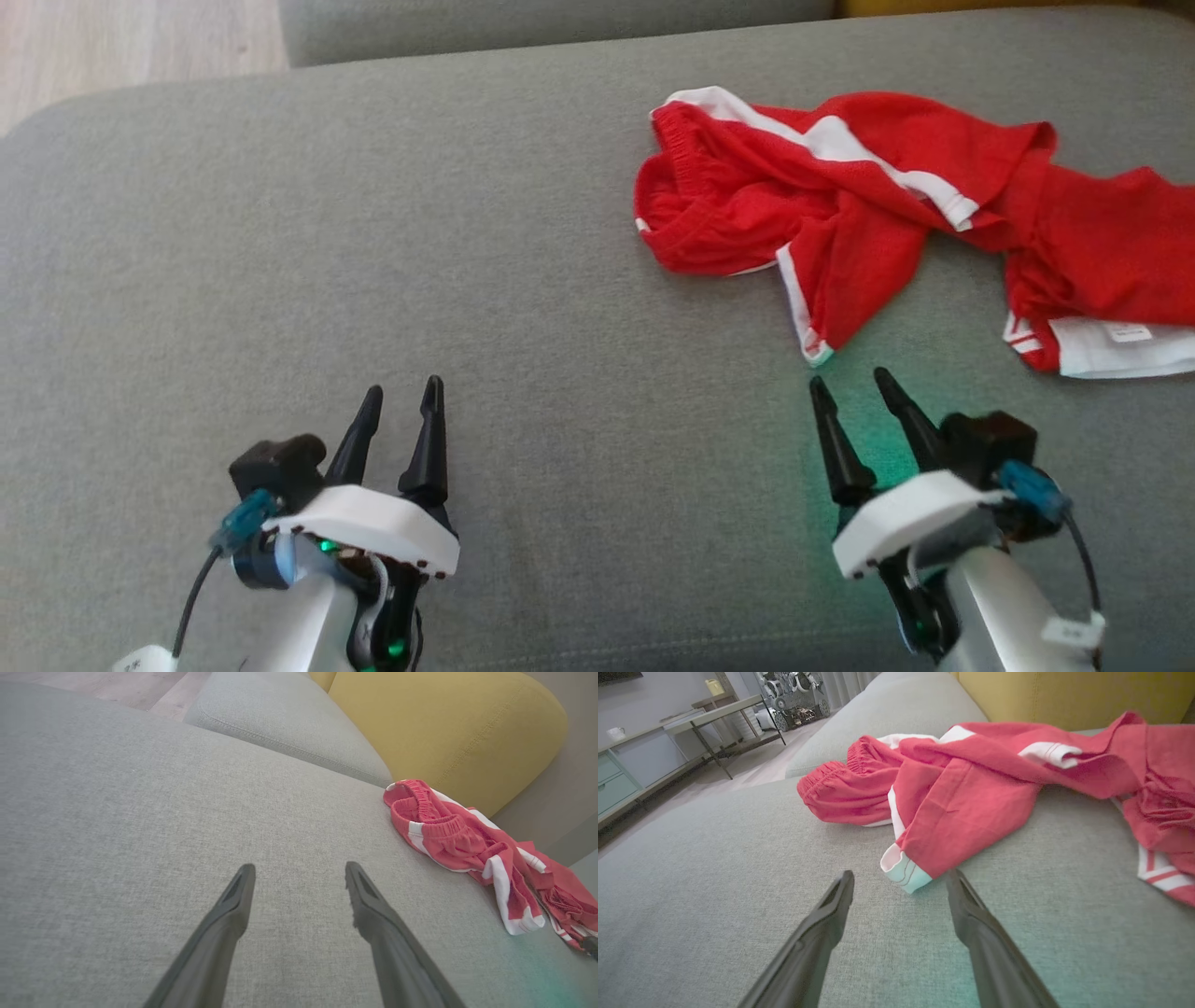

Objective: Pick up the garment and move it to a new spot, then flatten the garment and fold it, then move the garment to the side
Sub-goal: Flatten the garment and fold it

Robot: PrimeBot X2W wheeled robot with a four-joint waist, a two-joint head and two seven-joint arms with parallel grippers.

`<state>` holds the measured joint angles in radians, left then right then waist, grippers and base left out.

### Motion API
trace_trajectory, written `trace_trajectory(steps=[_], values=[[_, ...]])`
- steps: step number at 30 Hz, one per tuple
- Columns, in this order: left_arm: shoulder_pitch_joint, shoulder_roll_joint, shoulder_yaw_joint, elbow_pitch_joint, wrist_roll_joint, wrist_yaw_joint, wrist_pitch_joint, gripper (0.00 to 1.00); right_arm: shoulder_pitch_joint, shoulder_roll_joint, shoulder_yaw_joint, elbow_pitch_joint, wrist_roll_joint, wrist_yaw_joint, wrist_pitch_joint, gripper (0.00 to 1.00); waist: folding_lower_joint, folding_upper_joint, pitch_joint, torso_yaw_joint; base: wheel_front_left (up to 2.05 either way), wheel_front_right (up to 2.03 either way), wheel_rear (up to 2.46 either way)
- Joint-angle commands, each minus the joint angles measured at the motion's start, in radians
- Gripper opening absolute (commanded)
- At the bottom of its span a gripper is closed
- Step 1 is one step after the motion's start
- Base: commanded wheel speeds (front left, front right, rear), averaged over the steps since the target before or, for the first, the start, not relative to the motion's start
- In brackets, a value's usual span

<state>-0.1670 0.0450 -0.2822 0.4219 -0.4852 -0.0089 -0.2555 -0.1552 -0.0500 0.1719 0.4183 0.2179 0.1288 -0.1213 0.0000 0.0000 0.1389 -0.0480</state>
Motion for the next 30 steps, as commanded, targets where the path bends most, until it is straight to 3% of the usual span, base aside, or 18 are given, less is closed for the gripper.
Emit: trace_trajectory(steps=[1,11,21,22,24,30], values=[[-0.042,0.005,0.024,-0.026,0.007,-0.002,-0.006,1.0,-0.055,0.0,0.031,-0.006,0.003,0.002,-0.002,1.0,0.0,0.0,0.01,0.013,0.0,0.0,0.0],[-0.051,0.005,0.017,-0.016,0.007,-0.004,-0.006,1.0,-0.171,0.0,0.03,0.198,0.005,0.002,-0.061,1.0,0.0,0.0,0.026,0.044,0.0,0.0,0.0],[-0.06,0.005,0.014,-0.018,0.003,-0.001,-0.006,1.0,-0.25,0.0,0.033,0.317,0.025,0.002,-0.11,1.0,0.0,0.0,0.039,0.051,0.0,0.0,0.0],[-0.06,0.005,0.013,-0.018,0.003,-0.001,-0.006,1.0,-0.255,0.0,0.034,0.326,0.027,0.002,-0.113,0.86,0.0,0.0,0.04,0.051,0.0,0.0,0.0],[-0.061,0.005,0.013,-0.018,0.003,-0.001,-0.006,1.0,-0.264,0.0,0.039,0.343,0.032,0.002,-0.118,0.0,0.0,0.0,0.041,0.049,0.0,0.0,0.0],[-0.058,0.005,0.026,-0.016,0.008,0.0,-0.006,1.0,-0.28,0.0,0.034,0.358,0.048,0.002,-0.131,0.0,0.0,0.0,0.037,0.022,0.0,0.0,0.0]])
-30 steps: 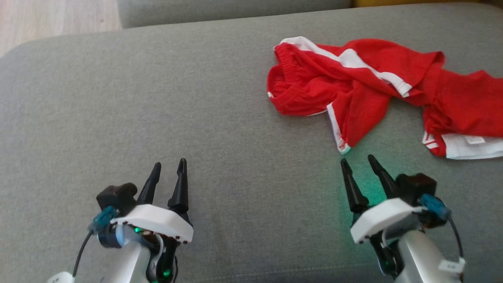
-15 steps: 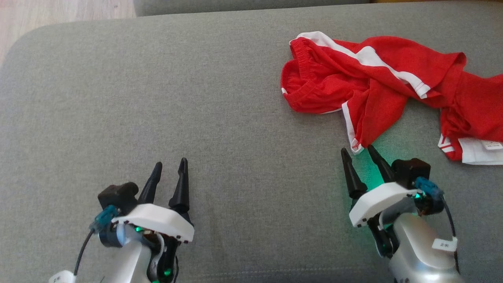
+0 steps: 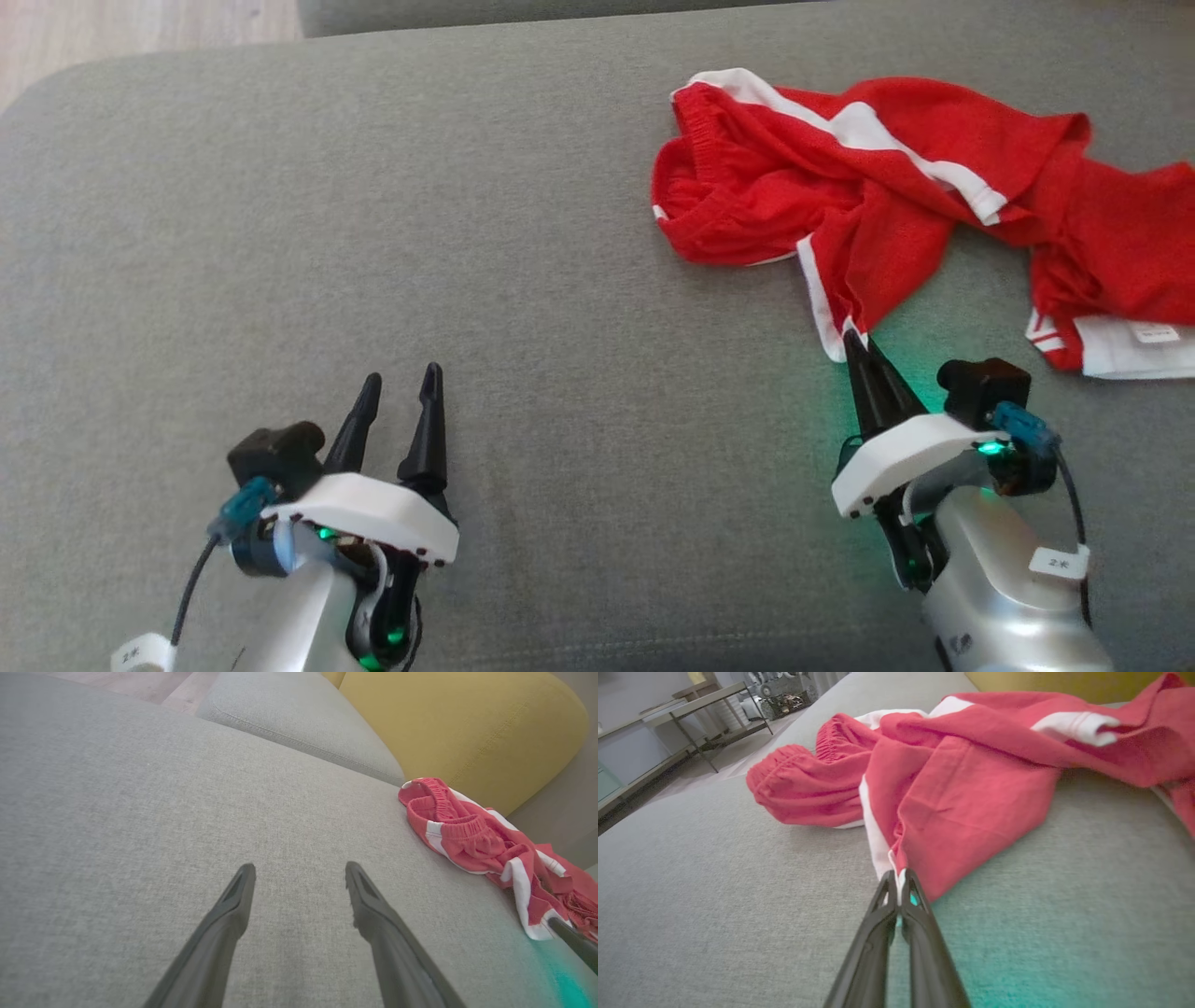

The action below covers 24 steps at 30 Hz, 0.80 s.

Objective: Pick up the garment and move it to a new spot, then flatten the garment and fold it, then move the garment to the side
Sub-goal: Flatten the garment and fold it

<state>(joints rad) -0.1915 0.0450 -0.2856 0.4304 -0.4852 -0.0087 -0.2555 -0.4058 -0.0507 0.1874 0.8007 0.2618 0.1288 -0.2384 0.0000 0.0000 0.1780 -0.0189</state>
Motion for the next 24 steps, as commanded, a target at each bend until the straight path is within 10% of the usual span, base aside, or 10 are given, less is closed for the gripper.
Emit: trace_trajectory(steps=[1,24], values=[[-0.035,0.005,0.032,-0.024,0.008,0.0,-0.006,1.0,-0.028,0.0,0.014,-0.029,0.005,0.002,-0.016,0.0,0.0,0.0,-0.003,-0.014,0.0,0.0,0.0],[-0.149,0.029,-0.025,0.04,0.169,-0.084,-0.006,1.0,0.076,0.0,-0.208,-0.263,0.033,0.002,0.094,0.0,0.0,0.0,0.016,-0.195,0.0,0.0,0.0]])
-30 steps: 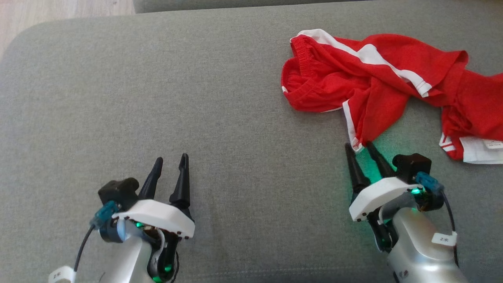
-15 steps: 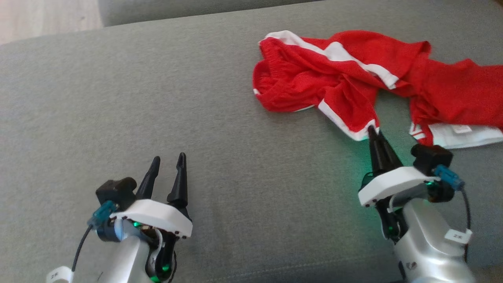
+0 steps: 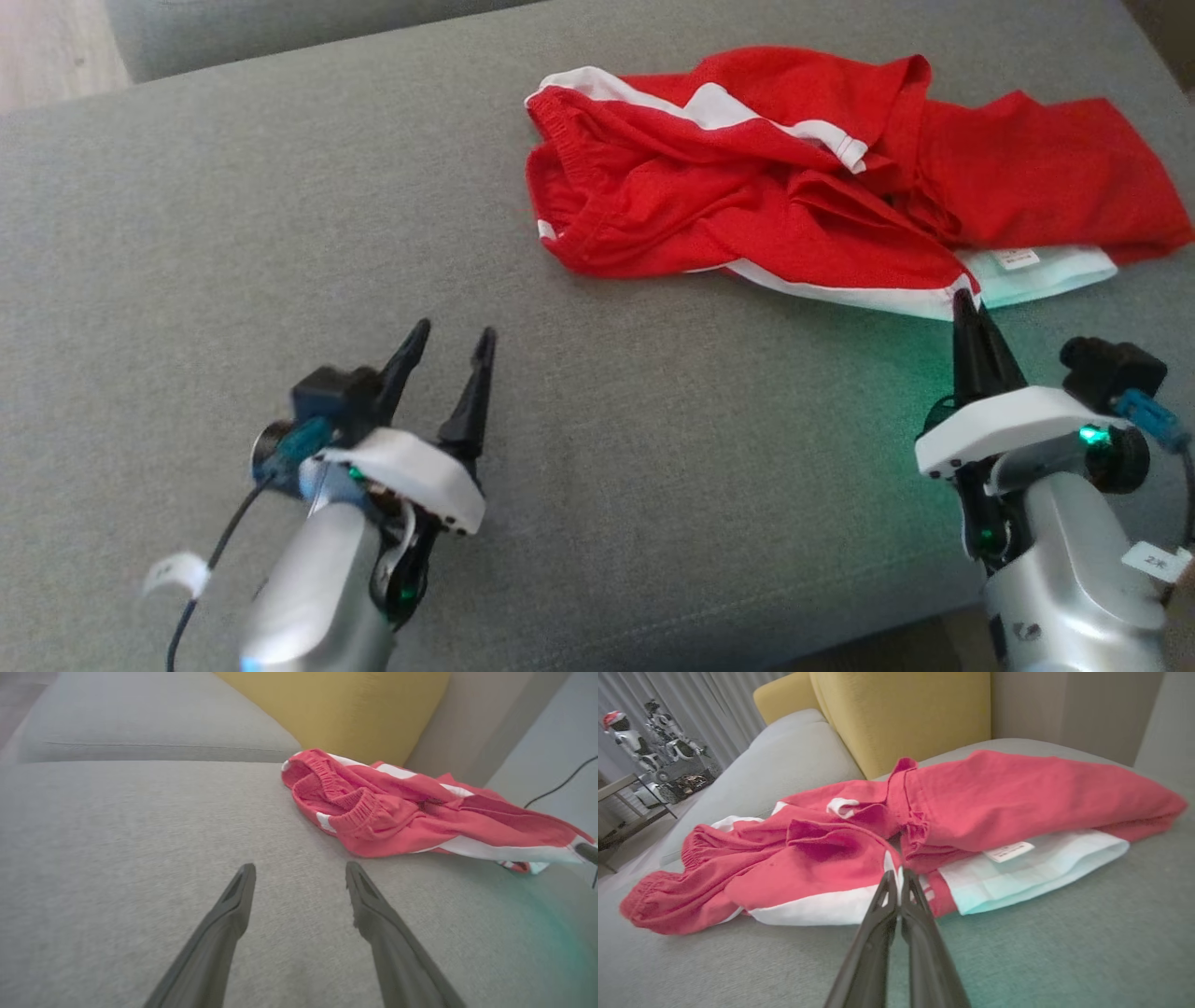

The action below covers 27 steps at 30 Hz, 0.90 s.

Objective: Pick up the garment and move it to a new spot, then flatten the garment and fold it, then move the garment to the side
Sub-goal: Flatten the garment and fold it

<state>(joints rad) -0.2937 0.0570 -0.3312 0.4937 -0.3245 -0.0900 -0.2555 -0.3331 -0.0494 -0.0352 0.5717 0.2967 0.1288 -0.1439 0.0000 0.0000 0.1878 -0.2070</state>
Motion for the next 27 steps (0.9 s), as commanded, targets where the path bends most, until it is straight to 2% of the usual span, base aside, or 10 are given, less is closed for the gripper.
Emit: trace_trajectory(steps=[1,6,16,21,27], values=[[-0.062,0.02,0.006,-0.012,0.018,-0.01,-0.006,1.0,0.005,-0.001,0.007,-0.038,-0.003,0.002,0.006,0.0,0.0,0.0,0.01,-0.011,0.0,0.0,0.0],[-0.181,0.068,-0.113,0.075,0.106,-0.033,-0.006,1.0,0.005,-0.001,-0.004,-0.051,-0.005,0.002,0.03,0.0,0.0,0.0,0.042,-0.036,0.0,0.0,0.0],[-0.445,0.175,-0.333,0.232,0.374,-0.032,-0.006,1.0,-0.029,-0.001,0.055,-0.051,0.035,0.002,0.021,0.0,0.0,0.0,0.102,-0.081,0.0,0.0,0.0],[-0.532,0.188,-0.401,0.267,0.456,-0.016,-0.006,1.0,-0.047,-0.001,0.082,-0.046,0.056,0.002,0.007,0.0,0.0,0.0,0.131,-0.092,0.0,0.0,0.0],[-0.582,0.19,-0.454,0.283,0.484,-0.012,-0.006,1.0,-0.063,-0.001,0.09,-0.033,0.064,0.002,-0.006,0.0,0.0,0.0,0.146,-0.098,0.0,0.0,0.0]])
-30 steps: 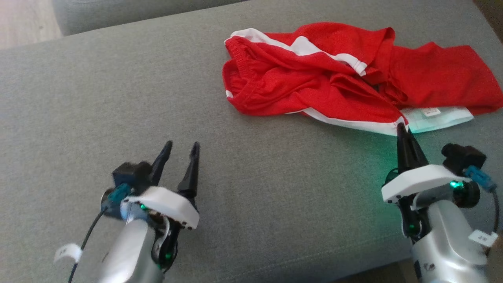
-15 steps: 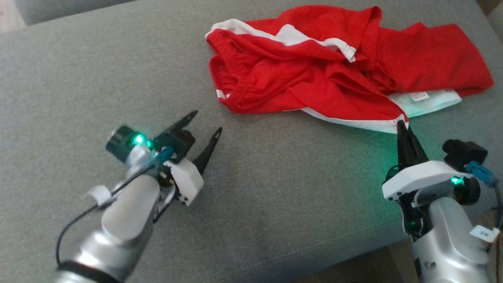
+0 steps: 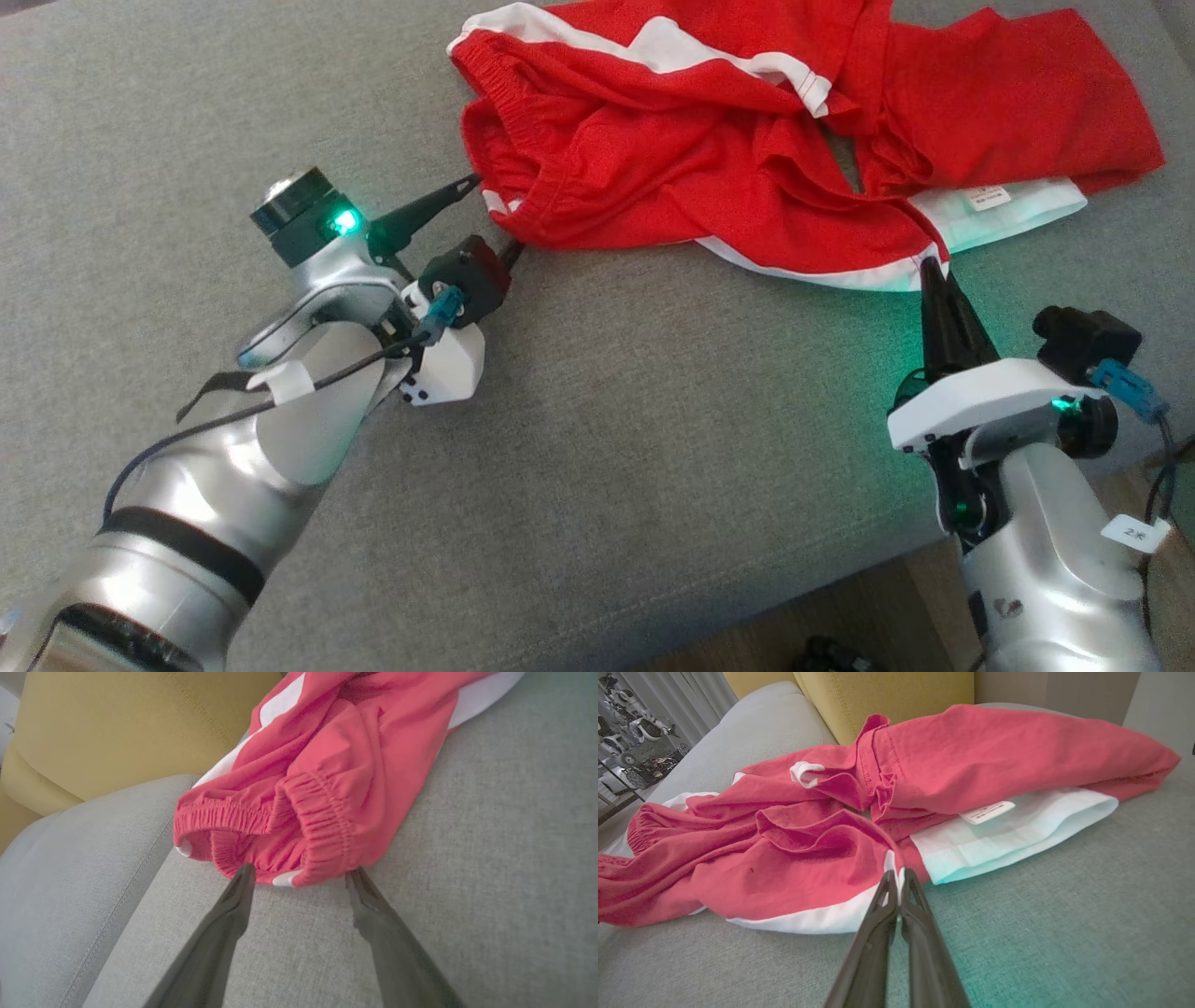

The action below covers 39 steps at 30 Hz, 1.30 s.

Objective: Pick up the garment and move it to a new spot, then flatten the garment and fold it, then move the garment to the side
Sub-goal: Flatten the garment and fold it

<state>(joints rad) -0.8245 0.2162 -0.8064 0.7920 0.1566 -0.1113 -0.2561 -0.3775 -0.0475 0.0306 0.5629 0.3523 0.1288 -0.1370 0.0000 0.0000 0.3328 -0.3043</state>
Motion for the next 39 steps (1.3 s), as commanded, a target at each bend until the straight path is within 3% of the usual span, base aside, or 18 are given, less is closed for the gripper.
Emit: trace_trajectory(steps=[1,22,23,25,26,33,39], values=[[-0.054,0.031,0.015,-0.01,0.003,0.01,-0.006,1.0,-0.021,-0.003,0.026,-0.021,0.008,0.002,-0.014,0.0,0.0,0.0,0.001,-0.002,0.0,0.0,0.0],[-0.11,0.039,-0.072,0.054,-0.027,0.023,-0.006,1.0,-0.048,-0.003,0.049,0.009,0.021,0.002,-0.031,0.0,0.0,0.0,0.013,-0.019,0.0,0.0,0.0],[-0.112,0.037,-0.075,0.062,-0.031,0.021,-0.006,0.64,-0.048,-0.003,0.05,0.01,0.022,0.002,-0.032,0.0,0.0,0.0,0.013,-0.019,0.0,0.0,0.0],[-0.117,0.034,-0.079,0.076,-0.039,0.018,-0.006,0.08,-0.05,-0.003,0.051,0.013,0.023,0.002,-0.034,0.0,0.0,0.0,0.012,-0.019,0.0,0.0,0.0],[-0.118,0.032,-0.081,0.081,-0.045,0.017,-0.006,0.0,-0.051,-0.003,0.05,0.015,0.022,0.002,-0.035,0.0,0.0,0.0,0.011,-0.018,0.0,0.0,0.0],[-0.105,0.024,-0.073,0.102,-0.106,0.004,-0.006,0.0,-0.065,-0.003,0.032,0.011,-0.028,0.002,-0.043,0.0,0.0,0.0,-0.017,0.001,0.0,0.0,0.0],[-0.08,0.018,-0.038,0.085,-0.225,-0.014,-0.006,0.0,-0.096,-0.014,0.011,-0.036,-0.11,0.002,-0.012,0.0,0.0,0.0,-0.067,0.034,0.0,0.0,0.0]])
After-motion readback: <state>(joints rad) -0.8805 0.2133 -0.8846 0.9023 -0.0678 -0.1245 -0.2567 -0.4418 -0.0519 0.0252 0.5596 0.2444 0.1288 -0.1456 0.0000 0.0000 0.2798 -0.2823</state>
